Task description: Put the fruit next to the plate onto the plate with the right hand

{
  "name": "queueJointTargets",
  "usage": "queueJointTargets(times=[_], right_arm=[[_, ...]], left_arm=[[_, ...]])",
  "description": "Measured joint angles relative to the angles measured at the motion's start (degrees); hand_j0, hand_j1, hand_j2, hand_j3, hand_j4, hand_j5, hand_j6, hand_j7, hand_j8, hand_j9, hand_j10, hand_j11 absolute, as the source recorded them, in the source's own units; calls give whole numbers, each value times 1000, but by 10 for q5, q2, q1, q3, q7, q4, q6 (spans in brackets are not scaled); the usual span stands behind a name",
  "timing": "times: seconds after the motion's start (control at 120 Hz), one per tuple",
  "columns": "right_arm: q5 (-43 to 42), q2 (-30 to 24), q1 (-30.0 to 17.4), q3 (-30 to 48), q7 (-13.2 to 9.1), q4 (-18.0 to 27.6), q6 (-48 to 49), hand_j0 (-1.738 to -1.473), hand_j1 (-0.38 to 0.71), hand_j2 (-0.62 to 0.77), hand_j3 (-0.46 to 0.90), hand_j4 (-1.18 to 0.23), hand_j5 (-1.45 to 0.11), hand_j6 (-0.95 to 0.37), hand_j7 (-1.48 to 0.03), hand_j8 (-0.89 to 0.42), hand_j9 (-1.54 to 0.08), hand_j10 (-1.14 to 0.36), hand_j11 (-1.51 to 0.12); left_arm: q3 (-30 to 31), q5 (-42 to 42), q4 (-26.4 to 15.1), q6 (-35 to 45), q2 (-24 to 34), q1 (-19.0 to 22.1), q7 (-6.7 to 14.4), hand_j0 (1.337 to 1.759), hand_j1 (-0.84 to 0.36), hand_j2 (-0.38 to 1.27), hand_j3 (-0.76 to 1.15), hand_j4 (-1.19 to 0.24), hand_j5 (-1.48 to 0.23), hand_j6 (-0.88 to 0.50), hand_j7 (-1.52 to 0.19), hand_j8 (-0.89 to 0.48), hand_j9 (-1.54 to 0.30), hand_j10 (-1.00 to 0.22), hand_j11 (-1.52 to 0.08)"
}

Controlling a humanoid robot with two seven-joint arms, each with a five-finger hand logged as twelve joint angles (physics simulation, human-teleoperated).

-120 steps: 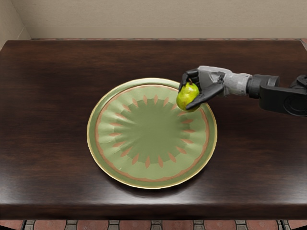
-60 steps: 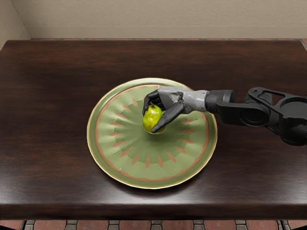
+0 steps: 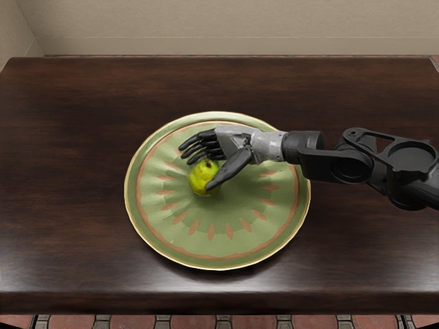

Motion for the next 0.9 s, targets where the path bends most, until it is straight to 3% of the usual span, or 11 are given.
queueJointTargets(times=[0.15, 0.242, 0.408, 0.567, 0.683, 0.9], right_arm=[[12, -3, 2, 4, -1, 0, 2, -1658, -46, -22, 0, -287, -372, -271, -373, -260, -373, -238, -374], [38, -10, 5, 6, -16, 0, 13, -1658, -148, -15, 0, -190, -246, -180, -247, -173, -247, -159, -247], [89, -58, 8, 10, -27, 1, 55, -1658, -261, -6, 0, -84, -109, -80, -109, -76, -109, -70, -109], [139, -107, 9, 9, -53, 8, 65, -1658, -309, -2, 0, -39, -50, -36, -50, -35, -50, -32, -50], [161, -156, 9, 7, -75, 54, 67, -1658, -327, -1, 0, -22, -28, -20, -28, -20, -28, -18, -28], [171, -246, -7, 4, -85, 95, 68, -1658, -342, 1, 0, -7, -10, -7, -10, -7, -10, -6, -10]], left_arm=[[0, 0, 0, 0, 0, 0, 0, 1658, 348, 0, 0, -1, -1, -1, -1, -1, -1, -1, -1], [0, 0, 0, 0, 0, 0, 0, 1658, 348, 0, 0, -1, -1, -1, -1, -1, -1, -1, -1], [0, 0, 0, 0, 0, 0, 0, 1658, 348, 0, 0, -1, -1, -1, -1, -1, -1, -1, -1], [0, 0, 0, 0, 0, 0, 0, 1658, 348, 0, 0, -1, -1, -1, -1, -1, -1, -1, -1], [0, 0, 0, 0, 0, 0, 0, 1658, 348, 0, 0, -1, -1, -1, -1, -1, -1, -1, -1], [0, 0, 0, 0, 0, 0, 0, 1658, 348, 0, 0, -1, -1, -1, -1, -1, -1, -1, -1]])
